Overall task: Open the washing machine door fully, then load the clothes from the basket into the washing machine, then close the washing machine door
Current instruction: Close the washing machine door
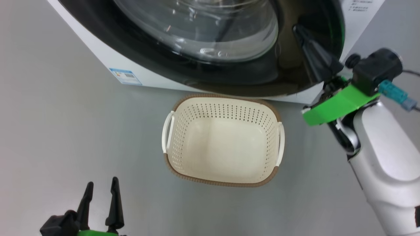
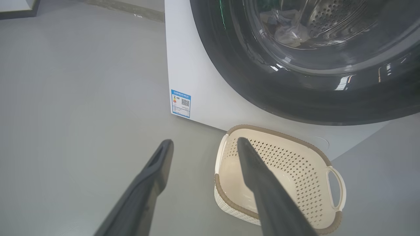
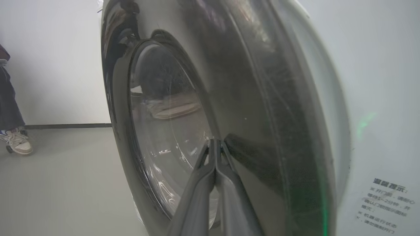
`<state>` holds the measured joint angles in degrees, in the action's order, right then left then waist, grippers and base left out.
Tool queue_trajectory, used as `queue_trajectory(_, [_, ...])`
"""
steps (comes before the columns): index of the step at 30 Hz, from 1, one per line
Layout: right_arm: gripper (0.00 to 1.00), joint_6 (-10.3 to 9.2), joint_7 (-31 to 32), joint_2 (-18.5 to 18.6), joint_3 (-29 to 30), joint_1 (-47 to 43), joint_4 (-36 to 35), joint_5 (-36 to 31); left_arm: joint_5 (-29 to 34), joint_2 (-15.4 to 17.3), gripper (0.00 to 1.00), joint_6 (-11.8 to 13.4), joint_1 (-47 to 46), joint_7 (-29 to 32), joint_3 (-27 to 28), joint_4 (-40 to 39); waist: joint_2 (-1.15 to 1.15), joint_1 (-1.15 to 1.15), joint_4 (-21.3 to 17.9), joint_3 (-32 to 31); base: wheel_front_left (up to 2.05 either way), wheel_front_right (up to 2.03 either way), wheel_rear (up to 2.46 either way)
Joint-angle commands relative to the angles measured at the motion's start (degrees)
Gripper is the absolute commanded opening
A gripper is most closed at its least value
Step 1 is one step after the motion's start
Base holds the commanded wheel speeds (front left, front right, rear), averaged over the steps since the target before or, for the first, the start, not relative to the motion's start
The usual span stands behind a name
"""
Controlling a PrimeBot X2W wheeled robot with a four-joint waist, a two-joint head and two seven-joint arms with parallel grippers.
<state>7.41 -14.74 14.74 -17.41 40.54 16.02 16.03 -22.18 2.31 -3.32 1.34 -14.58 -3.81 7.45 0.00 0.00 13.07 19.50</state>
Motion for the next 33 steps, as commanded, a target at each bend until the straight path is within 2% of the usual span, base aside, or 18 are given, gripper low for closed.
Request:
queue_trajectory(1, [0.00,0.08,-0.26,0.15,-0.43,2.00,-0.86,-0.94,-0.09,0.57,1.00,-0.23,-1.44,-0.41,1.81,-1.22,0.00,0.00,0.37,1.83,0.00,0.00,0.00])
queue_trajectory(13, [0.00,0.08,-0.26,4.07,-2.86,12.88,4.55,-2.88,-0.72,0.56,1.00,-0.47,-3.46,-0.41,-0.43,-2.15,0.00,0.00,2.14,6.55,0.00,0.00,0.00])
queue_trajectory(21, [0.00,0.08,-0.26,6.29,-1.33,17.71,8.29,-4.52,-0.88,0.56,1.00,-0.21,-4.34,-0.41,-1.30,-2.42,0.00,0.00,2.79,6.97,0.00,0.00,0.00])
queue_trajectory(33, [0.00,0.08,-0.26,4.90,-0.26,14.16,6.46,-4.61,-0.55,0.56,1.00,0.13,-3.82,-0.41,-0.87,-1.36,0.00,0.00,0.16,3.46,0.00,0.00,0.00])
